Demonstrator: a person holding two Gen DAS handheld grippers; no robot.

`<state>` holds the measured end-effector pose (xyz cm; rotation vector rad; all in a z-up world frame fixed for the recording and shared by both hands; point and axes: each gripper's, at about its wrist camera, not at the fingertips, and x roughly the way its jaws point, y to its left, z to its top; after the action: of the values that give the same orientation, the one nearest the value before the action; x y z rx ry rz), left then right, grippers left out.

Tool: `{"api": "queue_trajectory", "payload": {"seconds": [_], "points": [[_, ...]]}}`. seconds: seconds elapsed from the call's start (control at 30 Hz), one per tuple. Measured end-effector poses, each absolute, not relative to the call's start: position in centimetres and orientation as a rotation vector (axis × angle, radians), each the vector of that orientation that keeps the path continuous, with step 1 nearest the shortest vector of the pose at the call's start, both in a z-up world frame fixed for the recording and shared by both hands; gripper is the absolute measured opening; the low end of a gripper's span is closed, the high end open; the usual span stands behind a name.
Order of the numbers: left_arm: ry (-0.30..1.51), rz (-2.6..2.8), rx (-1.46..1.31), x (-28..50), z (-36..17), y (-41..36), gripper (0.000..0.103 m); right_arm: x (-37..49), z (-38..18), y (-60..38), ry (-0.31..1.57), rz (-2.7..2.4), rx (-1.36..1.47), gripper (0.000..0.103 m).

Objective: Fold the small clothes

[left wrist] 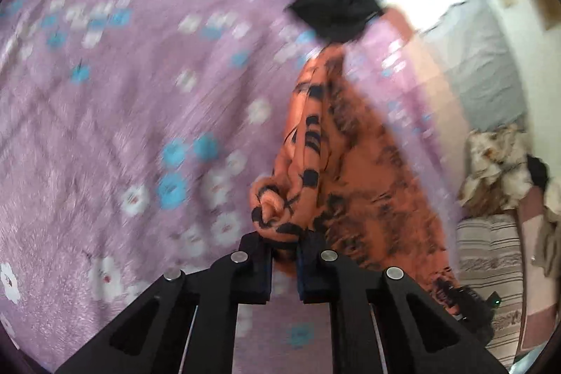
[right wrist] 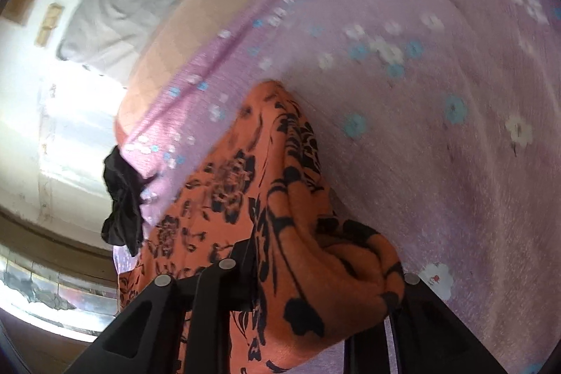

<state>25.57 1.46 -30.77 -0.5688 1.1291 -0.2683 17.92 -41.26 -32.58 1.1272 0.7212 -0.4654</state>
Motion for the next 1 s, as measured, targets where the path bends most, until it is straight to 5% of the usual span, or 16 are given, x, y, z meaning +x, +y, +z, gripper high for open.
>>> {"api": "queue_trajectory", "payload": {"seconds": [0.2,0.37,0.47,0.6,0.77,1.0], "points": [[1.203,-0.301,-0.732,26.9,-31.7,4.2,0.016,17.3,-34.9,-42.5,0.748,-0.47,1.311,0.035],[1.064,-0.192,-0.664,26.8,-28.0,6.5,0.029,17.4,-33.3,-41.6,0.687,-0.476,1.235,0.032],[0.922,-0.124,-0.569,26.5,-25.3,7.7,0.048,17.7,-30.2,-40.1,0.641,-0.493,1.106,0.026],[0.943,-0.204,-0.478,27.3,-25.3,5.7,0.05,18.7,-26.4,-37.3,0.58,-0.45,0.964,0.022],[1.25,-0.286,-0.352,29.7,-31.2,0.6,0.05,20.9,-23.1,-32.7,0.547,-0.355,0.879,0.019],[1.174,-0.244,-0.483,31.4,-28.4,4.4,0.05,24.9,-19.7,-24.9,0.569,-0.179,0.794,0.019]]}}
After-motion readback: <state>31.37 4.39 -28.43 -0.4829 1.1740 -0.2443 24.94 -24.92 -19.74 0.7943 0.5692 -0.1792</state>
